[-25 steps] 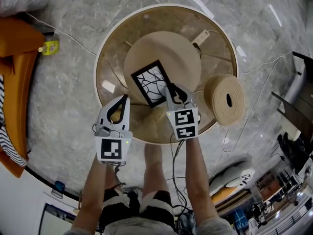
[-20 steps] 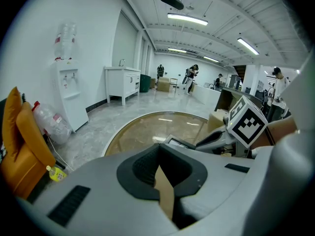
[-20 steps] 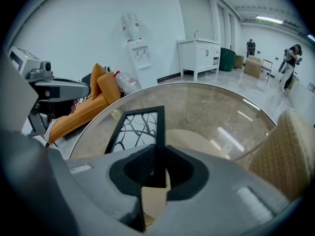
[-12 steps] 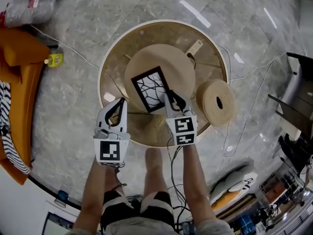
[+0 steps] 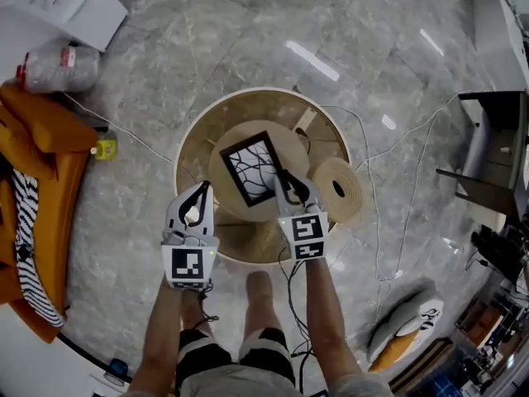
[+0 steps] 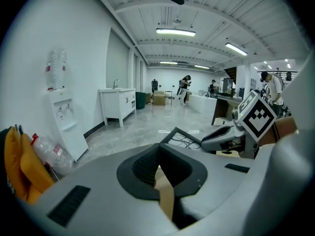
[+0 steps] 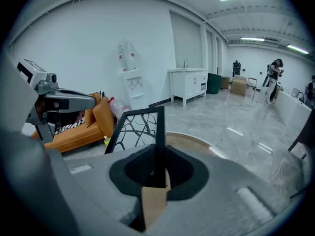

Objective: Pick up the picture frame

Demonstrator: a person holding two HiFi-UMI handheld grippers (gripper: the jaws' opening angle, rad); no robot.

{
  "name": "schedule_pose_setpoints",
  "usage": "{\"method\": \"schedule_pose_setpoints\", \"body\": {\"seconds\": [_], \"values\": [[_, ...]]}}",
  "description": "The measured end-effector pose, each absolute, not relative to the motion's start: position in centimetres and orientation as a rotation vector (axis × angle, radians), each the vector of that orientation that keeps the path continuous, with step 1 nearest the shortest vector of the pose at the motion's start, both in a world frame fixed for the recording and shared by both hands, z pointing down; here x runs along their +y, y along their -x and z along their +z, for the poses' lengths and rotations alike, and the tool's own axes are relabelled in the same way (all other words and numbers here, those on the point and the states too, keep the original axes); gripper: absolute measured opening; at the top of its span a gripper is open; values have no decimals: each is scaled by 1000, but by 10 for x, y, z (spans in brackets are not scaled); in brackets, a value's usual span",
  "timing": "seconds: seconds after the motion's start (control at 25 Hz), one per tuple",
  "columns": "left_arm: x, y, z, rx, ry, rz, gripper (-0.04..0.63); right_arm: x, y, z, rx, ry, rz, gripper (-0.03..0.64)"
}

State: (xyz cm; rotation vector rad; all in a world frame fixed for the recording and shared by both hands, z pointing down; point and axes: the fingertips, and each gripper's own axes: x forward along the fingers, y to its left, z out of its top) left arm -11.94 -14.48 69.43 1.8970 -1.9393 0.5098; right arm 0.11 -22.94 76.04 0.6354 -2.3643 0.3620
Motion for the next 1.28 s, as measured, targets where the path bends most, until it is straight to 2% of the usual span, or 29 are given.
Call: {"method": "schedule_pose_setpoints", "body": {"seconds": [0.36, 0.76, 0.88, 1.04, 1.28], "values": [[-159, 126, 572, -1986, -2014, 491, 17, -244, -7, 614, -2464, -826, 315, 63], [-149, 100, 450, -1979, -2173, 444, 17, -233, -45, 462, -2554, -1093, 224, 63], [-141, 72, 420, -1969, -2230, 441, 17, -221, -79, 420, -2577, -1178, 210, 63], [-125, 46, 388, -1939, -2295, 427, 17, -199, -118, 378, -2585, -1300, 174, 63], [-110, 68, 350, -1876, -2384, 401, 17, -170, -120, 336, -2543, -1461, 152, 63]]}}
